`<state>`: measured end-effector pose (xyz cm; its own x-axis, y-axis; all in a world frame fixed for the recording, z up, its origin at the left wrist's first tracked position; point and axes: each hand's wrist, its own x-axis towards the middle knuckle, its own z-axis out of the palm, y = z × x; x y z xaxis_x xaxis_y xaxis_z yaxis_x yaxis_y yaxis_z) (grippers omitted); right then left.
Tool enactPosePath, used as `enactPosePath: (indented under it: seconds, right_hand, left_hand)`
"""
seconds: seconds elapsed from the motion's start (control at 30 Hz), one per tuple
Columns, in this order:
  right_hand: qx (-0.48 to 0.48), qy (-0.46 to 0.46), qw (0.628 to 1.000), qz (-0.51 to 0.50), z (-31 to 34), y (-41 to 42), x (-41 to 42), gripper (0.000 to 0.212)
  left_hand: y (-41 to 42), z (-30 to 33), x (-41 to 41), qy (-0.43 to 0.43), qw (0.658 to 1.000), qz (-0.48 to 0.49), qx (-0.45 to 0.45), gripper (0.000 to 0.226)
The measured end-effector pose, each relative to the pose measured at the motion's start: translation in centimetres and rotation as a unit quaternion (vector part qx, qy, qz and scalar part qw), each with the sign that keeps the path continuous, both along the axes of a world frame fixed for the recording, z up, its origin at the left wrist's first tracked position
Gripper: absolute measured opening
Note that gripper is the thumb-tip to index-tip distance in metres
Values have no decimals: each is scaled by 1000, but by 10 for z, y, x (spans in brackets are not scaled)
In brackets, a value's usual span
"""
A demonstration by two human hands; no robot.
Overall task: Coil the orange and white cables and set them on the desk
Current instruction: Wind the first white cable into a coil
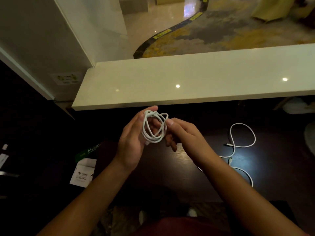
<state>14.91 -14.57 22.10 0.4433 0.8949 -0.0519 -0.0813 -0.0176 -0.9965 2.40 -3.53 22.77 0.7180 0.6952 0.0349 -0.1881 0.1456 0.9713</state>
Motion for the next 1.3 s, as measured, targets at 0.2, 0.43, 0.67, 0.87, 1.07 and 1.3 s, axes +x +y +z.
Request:
enactPosePath:
  seconds: [0.2,0.43,0.67,0.87,1.07,1.3]
  right_hand:
    - [2,61,998,6,-5,-6,9,23]
    - [10,80,997,1,-14,-11,21,32]
    - [4,37,999,-1,-16,-11,30,18]
    - [-16,16,1000,-1,-30,3,21,19]
    - [-82,-11,992,96,-72,43,-20,18]
    - [-172,-26,971,162,-140,119,-91,9]
  left_hand:
    - [-7,-4,1,17,999,-37,18,46]
    - [-3,-7,-3,42,998,-42,-7,51]
    - [8,-5,-7,98,995,-30,16,39]
    - [8,-19,-26,139,990,23,-5,35]
    - [11,-59,-88,222,969,97,-57,28]
    - [66,-113,-165,291,936,158,-123,25]
